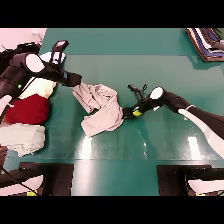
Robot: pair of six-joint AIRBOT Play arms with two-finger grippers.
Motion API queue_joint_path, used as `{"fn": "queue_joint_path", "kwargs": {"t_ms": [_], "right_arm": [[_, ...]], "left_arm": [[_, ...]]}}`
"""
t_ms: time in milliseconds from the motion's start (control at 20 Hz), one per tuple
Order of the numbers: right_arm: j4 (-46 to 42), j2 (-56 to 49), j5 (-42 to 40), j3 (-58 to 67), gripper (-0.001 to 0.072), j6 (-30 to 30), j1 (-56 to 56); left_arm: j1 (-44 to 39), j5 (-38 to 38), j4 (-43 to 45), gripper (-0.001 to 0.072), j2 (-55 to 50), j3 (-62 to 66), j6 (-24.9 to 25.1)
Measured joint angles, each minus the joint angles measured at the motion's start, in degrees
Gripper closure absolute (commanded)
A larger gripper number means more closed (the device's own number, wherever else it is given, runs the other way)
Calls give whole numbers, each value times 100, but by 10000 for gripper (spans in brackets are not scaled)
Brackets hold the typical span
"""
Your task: Fold the shirts.
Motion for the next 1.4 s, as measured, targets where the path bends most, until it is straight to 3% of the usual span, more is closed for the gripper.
{"fn": "queue_joint_path", "kwargs": {"t_ms": [250,650,850,1100,1400], "right_arm": [[-708,1331,240,313,701,76,-994],[-1600,2887,802,2179,701,142,-1871],[-2194,3215,892,1989,701,299,-1467],[-2977,3442,761,1191,701,671,-1099],[-3191,3506,721,1985,701,763,-1012]], "left_arm": [[-2,50,35,684,682,942,149],[0,-116,-645,685,1961,1904,640],[0,-409,-728,685,2072,1113,717],[0,-94,-560,684,2107,-520,743],[0,42,-472,685,2356,70,756]]}}
